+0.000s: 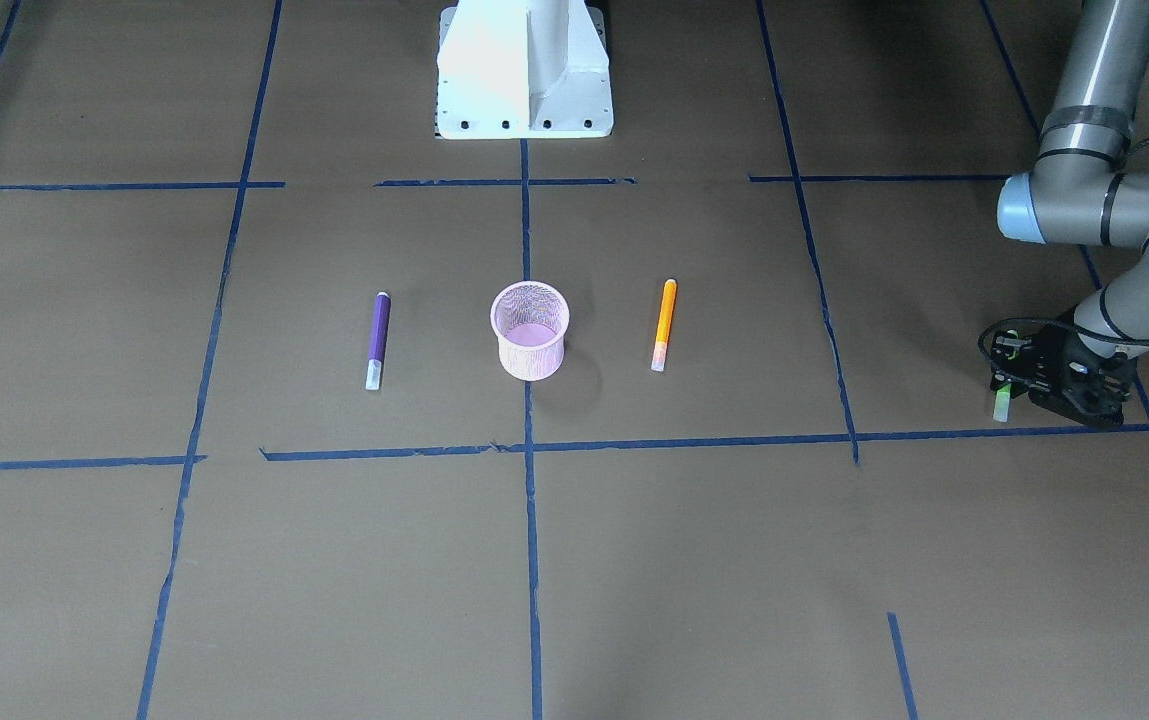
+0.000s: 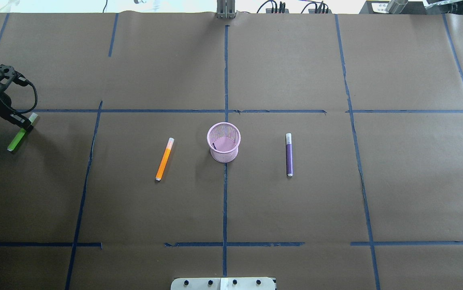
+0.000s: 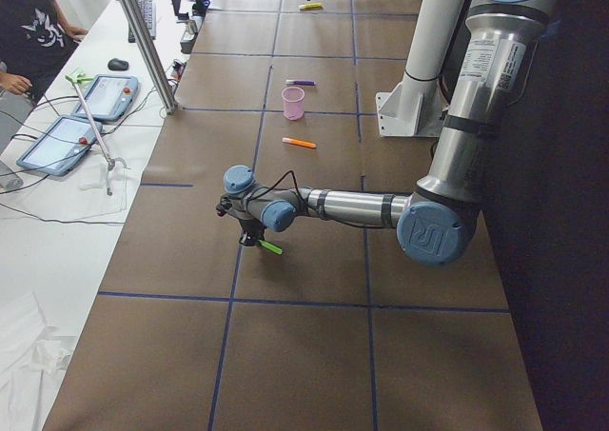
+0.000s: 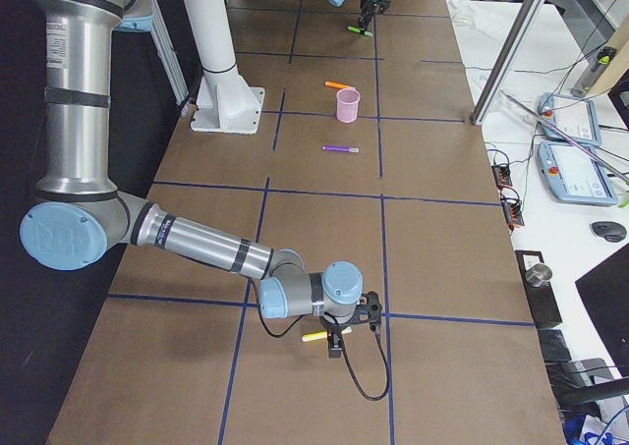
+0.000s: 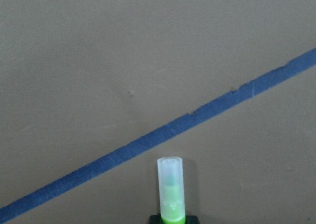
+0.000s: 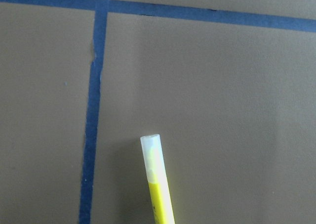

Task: Collect pens into pen holder
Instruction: 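Close the left gripper on the green highlighter's cap end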

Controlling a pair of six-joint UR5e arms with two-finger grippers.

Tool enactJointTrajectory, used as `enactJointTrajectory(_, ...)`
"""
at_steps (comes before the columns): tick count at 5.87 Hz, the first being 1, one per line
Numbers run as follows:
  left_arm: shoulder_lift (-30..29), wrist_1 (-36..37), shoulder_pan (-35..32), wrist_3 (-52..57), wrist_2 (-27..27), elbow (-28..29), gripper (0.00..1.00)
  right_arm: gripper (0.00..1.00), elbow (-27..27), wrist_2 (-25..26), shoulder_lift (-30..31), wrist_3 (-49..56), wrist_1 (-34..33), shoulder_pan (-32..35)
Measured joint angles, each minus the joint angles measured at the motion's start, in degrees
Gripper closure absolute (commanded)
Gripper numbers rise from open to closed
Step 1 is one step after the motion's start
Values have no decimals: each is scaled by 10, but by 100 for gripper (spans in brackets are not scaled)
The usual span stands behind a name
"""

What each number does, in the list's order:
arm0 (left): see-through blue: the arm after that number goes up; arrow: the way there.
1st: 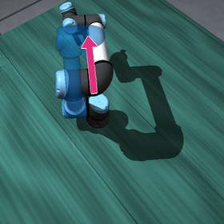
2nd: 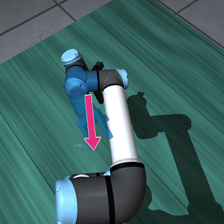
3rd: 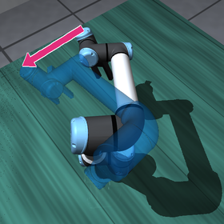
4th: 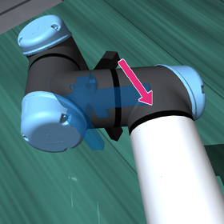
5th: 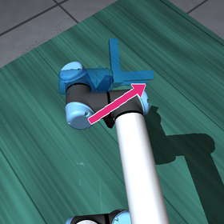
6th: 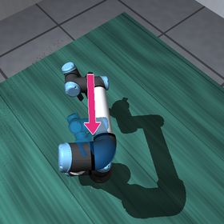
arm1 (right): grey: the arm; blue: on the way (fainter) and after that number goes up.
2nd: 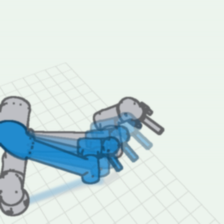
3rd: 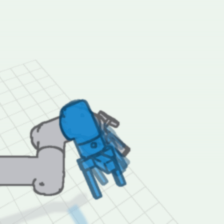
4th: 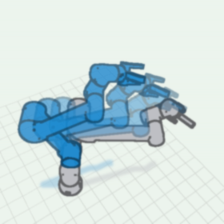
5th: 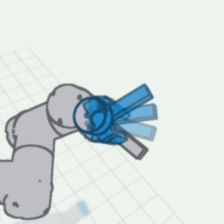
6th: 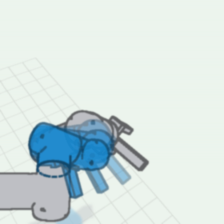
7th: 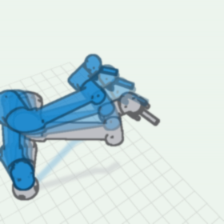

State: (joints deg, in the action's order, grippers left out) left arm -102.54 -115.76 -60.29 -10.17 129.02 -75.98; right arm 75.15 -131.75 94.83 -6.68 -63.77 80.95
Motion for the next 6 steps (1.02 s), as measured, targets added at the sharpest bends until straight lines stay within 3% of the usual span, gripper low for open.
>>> enactJointTrajectory(1,0,0,0,0,0,0,89,0,0,0,0,0,0,0)
enactJointTrajectory(2,0,0,0,1,0,0,93,0,0,0,0,0,0,0)
enactJointTrajectory(6,-3,4,-11,1,36,0,96,0,0,-1,0,1,1,0)
